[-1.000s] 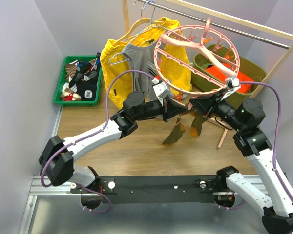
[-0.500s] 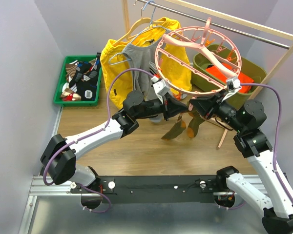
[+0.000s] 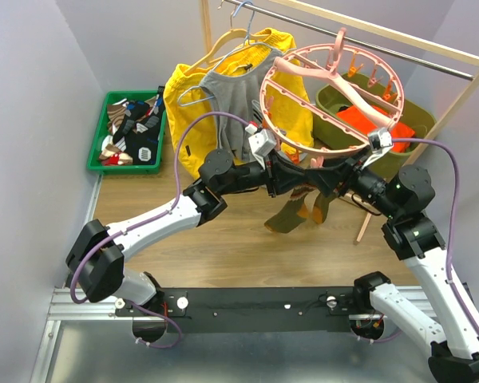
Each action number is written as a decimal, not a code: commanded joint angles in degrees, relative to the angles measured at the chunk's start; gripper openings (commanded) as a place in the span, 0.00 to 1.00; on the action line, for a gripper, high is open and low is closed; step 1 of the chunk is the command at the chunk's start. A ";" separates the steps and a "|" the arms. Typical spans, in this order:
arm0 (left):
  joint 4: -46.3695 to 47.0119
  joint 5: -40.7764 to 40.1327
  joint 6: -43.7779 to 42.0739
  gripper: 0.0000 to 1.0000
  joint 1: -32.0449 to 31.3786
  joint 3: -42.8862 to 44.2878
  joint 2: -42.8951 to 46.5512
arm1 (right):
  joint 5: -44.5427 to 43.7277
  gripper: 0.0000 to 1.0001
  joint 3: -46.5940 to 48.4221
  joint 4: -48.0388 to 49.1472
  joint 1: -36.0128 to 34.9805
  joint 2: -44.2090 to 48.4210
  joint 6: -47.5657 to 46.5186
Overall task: Clip the socks to the hanger
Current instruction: Clamp the sock onto the hanger, then open the clamp at the hanger.
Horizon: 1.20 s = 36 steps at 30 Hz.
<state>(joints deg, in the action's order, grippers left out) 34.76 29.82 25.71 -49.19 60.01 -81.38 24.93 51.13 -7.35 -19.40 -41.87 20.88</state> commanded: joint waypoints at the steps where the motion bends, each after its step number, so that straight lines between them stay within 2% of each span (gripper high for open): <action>1: 1.19 -2.21 -1.54 0.46 -0.12 -2.35 2.63 | -0.58 0.75 0.54 -1.52 -0.03 1.08 -0.84; 2: 0.05 -3.01 -2.94 0.56 -0.12 -2.79 3.77 | -0.67 0.76 0.63 -1.87 -0.11 1.17 -0.93; 5: -2.15 -7.04 -6.80 0.63 -0.03 -4.98 7.36 | -1.63 0.78 0.90 -2.75 -0.03 1.61 -1.46; 11: -3.30 -17.85 -13.57 0.70 0.32 -10.78 14.40 | -4.53 0.80 1.51 -5.04 -0.11 2.14 -2.78; 14: -3.04 -19.80 -15.34 0.72 1.54 -12.37 14.59 | -4.36 0.80 1.69 -5.04 -0.11 2.58 -2.87; 22: 5.57 -15.68 -16.31 0.73 4.19 -13.08 8.88 | -4.45 0.80 2.04 -5.83 -0.11 2.93 -3.04; 26: 12.59 -11.73 -17.10 0.73 4.54 -12.20 4.14 | -4.45 0.80 2.65 -6.53 -0.11 2.93 -3.39; 31: 16.38 -9.00 -17.19 0.73 4.89 -9.92 0.00 | -4.45 0.80 3.18 -7.15 -0.03 3.37 -3.75; 36: 18.40 -6.54 -16.75 0.66 4.89 -6.14 -5.09 | -4.36 0.80 3.45 -7.50 -0.11 3.90 -4.01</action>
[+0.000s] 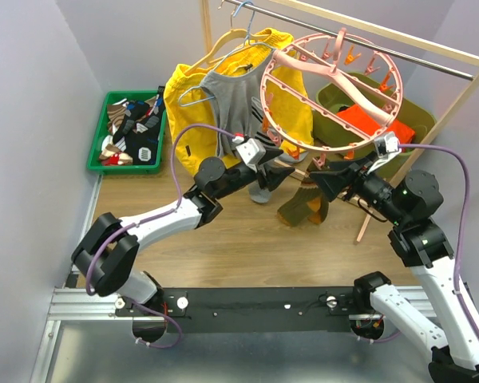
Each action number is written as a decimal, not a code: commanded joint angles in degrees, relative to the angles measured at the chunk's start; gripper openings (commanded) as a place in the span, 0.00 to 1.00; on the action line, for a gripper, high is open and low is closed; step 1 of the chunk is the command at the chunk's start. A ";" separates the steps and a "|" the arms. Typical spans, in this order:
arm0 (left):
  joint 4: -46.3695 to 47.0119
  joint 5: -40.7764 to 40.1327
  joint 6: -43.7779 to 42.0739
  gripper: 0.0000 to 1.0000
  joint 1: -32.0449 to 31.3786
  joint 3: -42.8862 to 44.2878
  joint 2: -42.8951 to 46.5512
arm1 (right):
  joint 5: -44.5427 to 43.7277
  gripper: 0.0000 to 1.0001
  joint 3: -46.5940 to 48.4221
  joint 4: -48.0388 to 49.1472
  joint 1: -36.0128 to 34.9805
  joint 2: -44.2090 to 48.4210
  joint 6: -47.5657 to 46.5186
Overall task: Clip the socks to the hanger
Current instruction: Open the clamp at the hanger.
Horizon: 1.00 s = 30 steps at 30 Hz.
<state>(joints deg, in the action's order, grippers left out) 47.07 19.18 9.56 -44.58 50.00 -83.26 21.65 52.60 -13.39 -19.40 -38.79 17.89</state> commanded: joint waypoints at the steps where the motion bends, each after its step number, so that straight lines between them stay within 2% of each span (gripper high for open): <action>1: 6.63 4.11 -0.51 0.66 0.28 4.31 -3.92 | -1.00 0.80 1.98 -1.47 -0.11 0.90 -1.01; 7: 10.23 4.46 0.72 0.58 0.28 6.78 -8.05 | -0.65 0.80 2.86 -2.43 -0.11 1.43 -1.54; 12: 12.26 5.08 2.48 0.43 -0.24 7.92 -9.63 | -0.03 0.80 3.03 -2.17 -0.11 2.13 -1.45; 23: 12.26 -1.86 1.42 0.43 -3.50 9.15 -11.13 | 8.58 0.80 5.41 -2.08 -0.11 -1.20 -0.49; 30: 12.43 -4.59 1.16 0.43 -4.46 10.12 -12.97 | 10.08 0.80 5.67 -1.90 -0.03 -2.17 0.22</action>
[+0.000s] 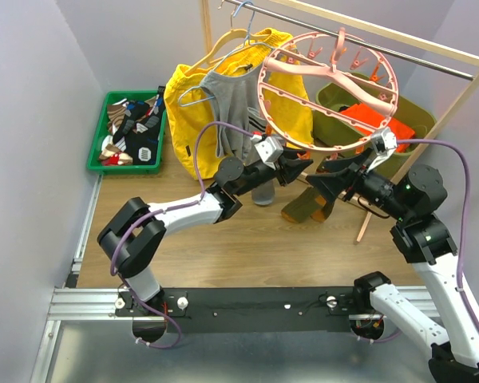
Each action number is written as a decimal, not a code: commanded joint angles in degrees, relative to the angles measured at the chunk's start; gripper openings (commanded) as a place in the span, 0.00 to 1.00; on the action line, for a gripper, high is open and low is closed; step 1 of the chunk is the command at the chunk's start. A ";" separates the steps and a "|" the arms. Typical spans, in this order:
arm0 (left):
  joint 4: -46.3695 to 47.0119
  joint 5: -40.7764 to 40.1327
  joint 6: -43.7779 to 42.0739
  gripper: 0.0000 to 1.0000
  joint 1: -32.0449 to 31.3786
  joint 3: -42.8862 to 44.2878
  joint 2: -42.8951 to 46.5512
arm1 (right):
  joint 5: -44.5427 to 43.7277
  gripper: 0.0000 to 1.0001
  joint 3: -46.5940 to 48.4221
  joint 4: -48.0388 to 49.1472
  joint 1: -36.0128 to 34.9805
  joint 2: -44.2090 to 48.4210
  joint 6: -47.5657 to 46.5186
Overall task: Clip the socks to the hanger
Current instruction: Open the clamp at the hanger.
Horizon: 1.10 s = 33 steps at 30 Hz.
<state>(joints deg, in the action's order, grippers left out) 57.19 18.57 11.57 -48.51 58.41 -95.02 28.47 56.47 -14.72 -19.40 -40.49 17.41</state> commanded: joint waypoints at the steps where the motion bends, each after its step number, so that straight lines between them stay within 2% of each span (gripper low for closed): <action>1: 2.23 -4.24 -1.02 0.42 -0.79 1.70 -1.22 | 3.52 0.80 1.80 -0.66 -0.11 -0.64 0.78; 2: 2.23 -4.68 -1.11 0.42 -0.88 1.62 -1.22 | 3.70 0.80 1.80 -0.66 -0.11 -0.82 0.70; 6: 1.79 -5.73 -1.47 0.24 -1.32 0.48 0.36 | 3.35 0.78 1.98 -0.84 -0.11 -1.87 1.40; 9: 0.12 -7.05 -2.78 0.16 -1.85 -0.40 2.55 | 2.91 0.76 2.24 -0.84 -0.11 -3.10 2.19; 23: -18.06 -9.34 -9.99 0.15 -4.84 3.37 9.42 | -5.08 0.69 4.35 -0.40 -0.11 -6.44 7.02; 33: -24.14 -8.20 -11.22 0.15 -5.80 6.45 9.42 | -10.97 0.61 3.74 2.85 -0.11 -7.32 9.13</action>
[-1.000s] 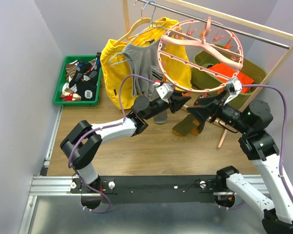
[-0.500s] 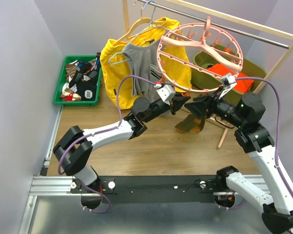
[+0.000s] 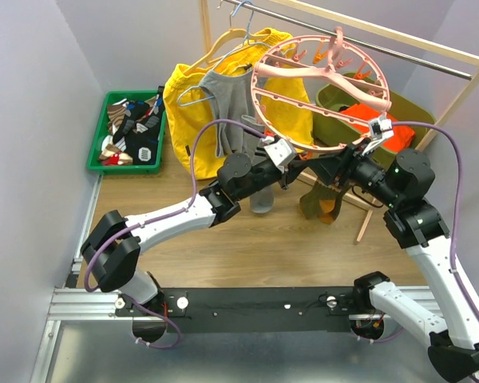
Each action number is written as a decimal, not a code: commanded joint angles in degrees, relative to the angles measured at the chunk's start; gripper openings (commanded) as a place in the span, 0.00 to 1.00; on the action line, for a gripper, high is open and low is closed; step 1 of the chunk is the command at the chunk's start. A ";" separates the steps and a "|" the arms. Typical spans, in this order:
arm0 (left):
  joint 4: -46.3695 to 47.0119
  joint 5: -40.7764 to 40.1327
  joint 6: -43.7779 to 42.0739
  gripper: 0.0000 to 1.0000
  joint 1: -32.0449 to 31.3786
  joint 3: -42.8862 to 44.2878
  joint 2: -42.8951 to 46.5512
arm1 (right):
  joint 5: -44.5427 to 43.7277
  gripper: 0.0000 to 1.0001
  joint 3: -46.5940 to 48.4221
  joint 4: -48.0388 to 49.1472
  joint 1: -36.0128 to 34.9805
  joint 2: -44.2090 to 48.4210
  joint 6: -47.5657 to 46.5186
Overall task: Clip the socks to the hanger
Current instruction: Open the clamp at the hanger.
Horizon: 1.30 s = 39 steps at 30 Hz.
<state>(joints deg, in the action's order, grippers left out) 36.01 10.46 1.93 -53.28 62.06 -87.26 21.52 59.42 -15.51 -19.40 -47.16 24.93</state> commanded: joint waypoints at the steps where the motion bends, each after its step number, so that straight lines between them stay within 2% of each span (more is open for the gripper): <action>1: -3.22 0.00 -1.58 0.15 -1.13 2.97 1.66 | -4.20 0.61 0.53 4.08 -0.11 -0.74 1.62; 18: -6.65 1.76 -3.51 0.16 -4.20 4.65 2.63 | -7.28 0.46 -1.94 8.12 -0.11 -1.01 2.23; 25: -6.39 -1.40 -4.66 0.25 -4.64 3.33 3.15 | -7.37 0.28 -2.03 8.39 -0.11 -0.48 2.93; 29: -3.67 -4.39 -5.45 0.30 -4.82 1.66 3.42 | -7.10 0.20 -1.85 8.21 -0.11 -0.22 3.20; 30: -1.75 -5.79 -5.62 0.34 -4.82 0.61 3.50 | -7.10 0.20 -1.76 8.13 -0.20 -0.13 3.46; 39: 4.76 -7.73 -7.47 0.35 -5.00 -1.68 2.36 | -6.67 0.16 -1.85 6.72 -0.11 0.22 5.13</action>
<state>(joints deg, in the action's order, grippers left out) 35.51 5.08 -3.33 -57.89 61.32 -85.06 15.68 57.78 -10.50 -19.59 -47.86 28.73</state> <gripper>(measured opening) 0.353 0.160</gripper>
